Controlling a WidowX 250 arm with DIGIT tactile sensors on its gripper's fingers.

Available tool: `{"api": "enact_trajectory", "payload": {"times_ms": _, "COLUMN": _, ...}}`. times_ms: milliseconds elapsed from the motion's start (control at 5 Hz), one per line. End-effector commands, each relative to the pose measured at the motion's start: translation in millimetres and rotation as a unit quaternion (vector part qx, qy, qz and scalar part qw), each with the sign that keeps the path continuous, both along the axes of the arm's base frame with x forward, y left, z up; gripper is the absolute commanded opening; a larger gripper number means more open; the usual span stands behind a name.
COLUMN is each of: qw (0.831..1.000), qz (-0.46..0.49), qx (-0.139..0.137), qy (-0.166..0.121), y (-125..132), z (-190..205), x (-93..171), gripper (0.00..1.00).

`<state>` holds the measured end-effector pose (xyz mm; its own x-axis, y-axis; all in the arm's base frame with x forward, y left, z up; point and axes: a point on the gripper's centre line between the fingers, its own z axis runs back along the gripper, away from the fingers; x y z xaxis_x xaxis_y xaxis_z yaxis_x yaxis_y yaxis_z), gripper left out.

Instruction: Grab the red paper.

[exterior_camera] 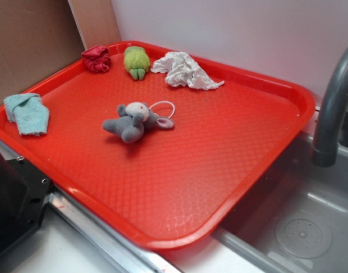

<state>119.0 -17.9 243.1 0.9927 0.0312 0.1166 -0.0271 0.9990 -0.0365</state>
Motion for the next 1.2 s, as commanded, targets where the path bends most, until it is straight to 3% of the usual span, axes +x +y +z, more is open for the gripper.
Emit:
{"api": "enact_trajectory", "payload": {"times_ms": 0, "qw": 1.0, "qz": 0.0, "qx": 0.0, "qy": 0.0, "y": 0.0, "z": 0.0, "x": 0.0, "gripper": 1.0}}
{"api": "enact_trajectory", "payload": {"times_ms": 200, "qw": 0.99, "qz": 0.126, "qx": 0.043, "qy": -0.045, "y": 42.3, "z": -30.3, "x": 30.2, "gripper": 1.0}}
{"api": "enact_trajectory", "payload": {"times_ms": 400, "qw": 0.967, "qz": 0.237, "qx": 0.043, "qy": -0.084, "y": 83.6, "z": -44.3, "x": 55.0, "gripper": 1.0}}
{"api": "enact_trajectory", "payload": {"times_ms": 600, "qw": 0.943, "qz": 0.313, "qx": 0.043, "qy": -0.102, "y": 123.2, "z": -57.0, "x": 71.6, "gripper": 1.0}}
{"api": "enact_trajectory", "payload": {"times_ms": 800, "qw": 0.938, "qz": 0.325, "qx": 0.003, "qy": -0.118, "y": 150.2, "z": -72.3, "x": 95.7, "gripper": 1.0}}
{"api": "enact_trajectory", "payload": {"times_ms": 1000, "qw": 0.938, "qz": 0.325, "qx": 0.003, "qy": -0.118, "y": 150.2, "z": -72.3, "x": 95.7, "gripper": 1.0}}
